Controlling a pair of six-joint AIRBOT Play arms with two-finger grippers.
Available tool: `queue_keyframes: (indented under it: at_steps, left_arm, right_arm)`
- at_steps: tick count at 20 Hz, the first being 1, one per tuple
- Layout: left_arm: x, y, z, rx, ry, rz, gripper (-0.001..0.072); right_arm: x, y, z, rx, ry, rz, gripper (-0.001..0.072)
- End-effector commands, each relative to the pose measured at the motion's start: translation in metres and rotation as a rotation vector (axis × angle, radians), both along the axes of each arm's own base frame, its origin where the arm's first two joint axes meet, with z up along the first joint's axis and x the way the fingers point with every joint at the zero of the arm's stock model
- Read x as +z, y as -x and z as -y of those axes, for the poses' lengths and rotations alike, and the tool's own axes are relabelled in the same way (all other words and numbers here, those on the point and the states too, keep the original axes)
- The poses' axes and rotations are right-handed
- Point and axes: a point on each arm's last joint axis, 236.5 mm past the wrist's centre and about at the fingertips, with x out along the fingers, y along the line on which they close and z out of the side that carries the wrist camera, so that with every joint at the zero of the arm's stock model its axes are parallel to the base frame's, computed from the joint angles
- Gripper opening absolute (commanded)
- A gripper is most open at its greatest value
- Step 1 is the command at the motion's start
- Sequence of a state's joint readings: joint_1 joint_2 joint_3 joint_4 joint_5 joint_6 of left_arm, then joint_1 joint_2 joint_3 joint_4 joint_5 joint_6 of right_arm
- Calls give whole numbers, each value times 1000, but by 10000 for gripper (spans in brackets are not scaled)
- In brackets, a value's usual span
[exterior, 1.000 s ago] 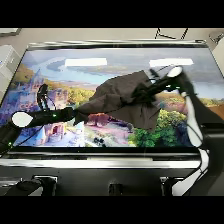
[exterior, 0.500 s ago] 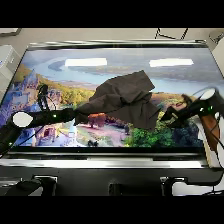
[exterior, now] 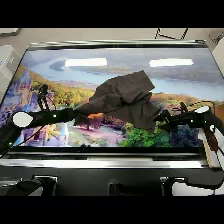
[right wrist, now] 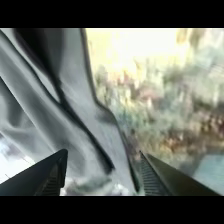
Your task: Fold the clothes and pants, and hang the long-sleeved shirts on hangers.
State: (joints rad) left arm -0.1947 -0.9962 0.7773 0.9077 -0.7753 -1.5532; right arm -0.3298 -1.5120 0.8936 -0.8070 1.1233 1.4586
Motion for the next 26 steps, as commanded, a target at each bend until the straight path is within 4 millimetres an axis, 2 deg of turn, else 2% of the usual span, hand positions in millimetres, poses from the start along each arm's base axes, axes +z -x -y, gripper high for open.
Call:
queue_keyframes:
  at_steps: [1, 3, 4, 6, 8, 9, 10, 11, 12, 13, 14, 15, 16, 17, 18, 19, 20, 21, 22, 24, 26]
  left_arm:
    - [0, 0, 0, 3, 4, -3, 25]
    - [0, 0, 1, 4, 8, -3, 25]
    - [1, 0, 2, 5, 15, -4, 25]
    - [4, -1, 3, 6, 22, -2, 25]
    - [12, -6, 2, 9, 24, 20, 25]
    - [23, -13, 0, 12, 25, 51, 25]
    - [45, -23, -2, -1, 16, 119, 24]
    - [80, -36, -6, -17, -1, 231, 24]
    - [128, -49, -11, -16, -14, 366, 23]
    - [194, -59, -21, 16, -12, 533, 23]
    - [270, -62, -34, 74, 6, 709, 23]
    - [352, -52, -50, 143, 30, 904, 23]
    - [440, -26, -71, 222, 57, 1116, 23]
    - [515, 11, -90, 288, 76, 1308, 23]
    - [566, 49, -102, 327, 77, 1445, 23]
    - [600, 84, -107, 340, 73, 1541, 23]
    - [614, 106, -106, 326, 65, 1577, 23]
    - [617, 120, -100, 293, 51, 1579, 23]
    - [612, 127, -94, 265, 44, 1560, 23]
    - [608, 134, -89, 240, 44, 1540, 23]
    - [618, 144, -94, 265, 60, 1580, 23]
  right_arm:
    - [-2, -19, 2, -60, 22, 56, 527]
    - [-8, -20, -13, -26, 31, 57, 526]
    - [-11, -20, -22, -4, 36, 57, 428]
    - [-12, -24, -29, 4, 51, 72, 51]
    - [2, -28, -30, 34, 44, 109, 36]
    - [19, -33, -30, 78, 47, 160, 35]
    - [44, -41, -28, 126, 60, 236, 35]
    - [74, -50, -23, 162, 85, 325, 35]
    - [117, -62, -15, 172, 127, 433, 35]
    - [166, -72, -8, 168, 173, 551, 36]
    - [229, -80, 1, 146, 235, 705, 36]
    - [296, -81, 11, 113, 307, 863, 36]
    - [372, -73, 24, 61, 405, 1042, 36]
    - [439, -55, 34, 8, 512, 1200, 37]
    - [499, -27, 42, -39, 638, 1339, 37]
    - [540, 2, 45, -77, 742, 1426, 37]
    - [566, 32, 46, -126, 800, 1475, 37]
    - [576, 54, 43, -166, 810, 1488, 37]
    - [577, 72, 41, -189, 808, 1470, 37]
    - [571, 92, 34, -187, 799, 1438, 37]
    - [580, 104, 30, -197, 806, 1473, 37]
